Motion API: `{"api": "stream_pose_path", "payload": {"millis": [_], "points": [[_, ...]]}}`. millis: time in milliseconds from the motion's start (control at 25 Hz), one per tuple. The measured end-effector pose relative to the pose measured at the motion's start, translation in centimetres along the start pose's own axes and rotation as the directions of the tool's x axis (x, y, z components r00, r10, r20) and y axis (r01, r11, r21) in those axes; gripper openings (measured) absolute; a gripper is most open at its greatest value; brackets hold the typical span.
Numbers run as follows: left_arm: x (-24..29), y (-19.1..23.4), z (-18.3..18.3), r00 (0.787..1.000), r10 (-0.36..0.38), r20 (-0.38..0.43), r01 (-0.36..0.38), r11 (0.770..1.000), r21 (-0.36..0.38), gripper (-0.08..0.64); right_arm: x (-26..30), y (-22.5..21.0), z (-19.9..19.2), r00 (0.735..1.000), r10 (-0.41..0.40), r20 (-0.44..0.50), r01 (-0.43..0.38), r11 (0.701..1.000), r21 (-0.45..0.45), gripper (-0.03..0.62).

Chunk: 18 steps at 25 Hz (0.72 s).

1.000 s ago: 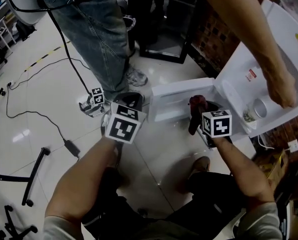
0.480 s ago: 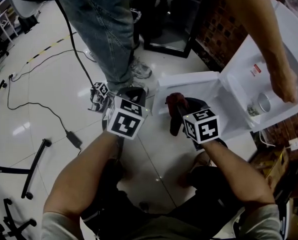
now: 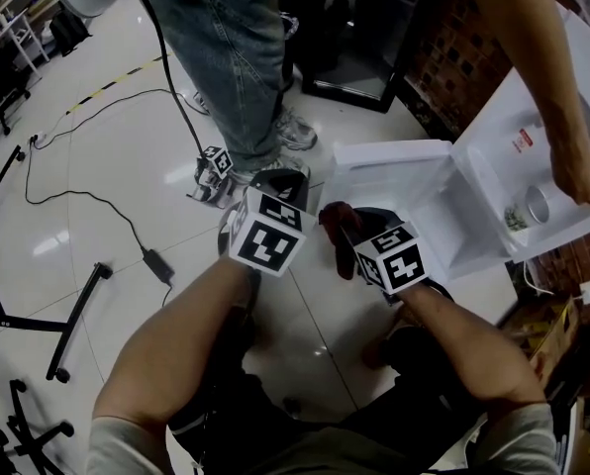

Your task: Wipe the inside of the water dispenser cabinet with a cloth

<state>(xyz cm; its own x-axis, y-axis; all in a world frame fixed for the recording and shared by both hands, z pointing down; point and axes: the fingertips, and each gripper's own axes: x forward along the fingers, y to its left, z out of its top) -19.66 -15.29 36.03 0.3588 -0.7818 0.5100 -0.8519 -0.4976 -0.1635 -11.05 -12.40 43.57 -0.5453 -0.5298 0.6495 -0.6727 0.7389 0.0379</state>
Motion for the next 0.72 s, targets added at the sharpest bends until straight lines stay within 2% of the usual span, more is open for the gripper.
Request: {"api": "stream_pose_path", "payload": {"millis": [160, 480, 720], "points": [[-0.2, -0.7, -0.2, 1.0, -0.005, -0.003, 0.005, 1.0, 0.003, 0.0, -0.4, 0.0, 0.4, 1.0, 0.003, 0.013, -0.003, 1.0, -0.007, 0.098], [-1.9, 0.4, 0.5, 0.999, 0.032, 0.037, -0.03, 0.998, -0.062, 0.0, -1.1, 0.7, 0.9, 0.999, 0.026, 0.03, -0.025, 1.0, -0.016, 0.097], [-3.5, 0.1, 1.6, 0.996, 0.038, 0.077, -0.03, 0.995, -0.094, 0.0, -2.1, 1.9, 1.3, 0.999, 0.044, 0.032, -0.043, 0.998, -0.043, 0.098]]}}
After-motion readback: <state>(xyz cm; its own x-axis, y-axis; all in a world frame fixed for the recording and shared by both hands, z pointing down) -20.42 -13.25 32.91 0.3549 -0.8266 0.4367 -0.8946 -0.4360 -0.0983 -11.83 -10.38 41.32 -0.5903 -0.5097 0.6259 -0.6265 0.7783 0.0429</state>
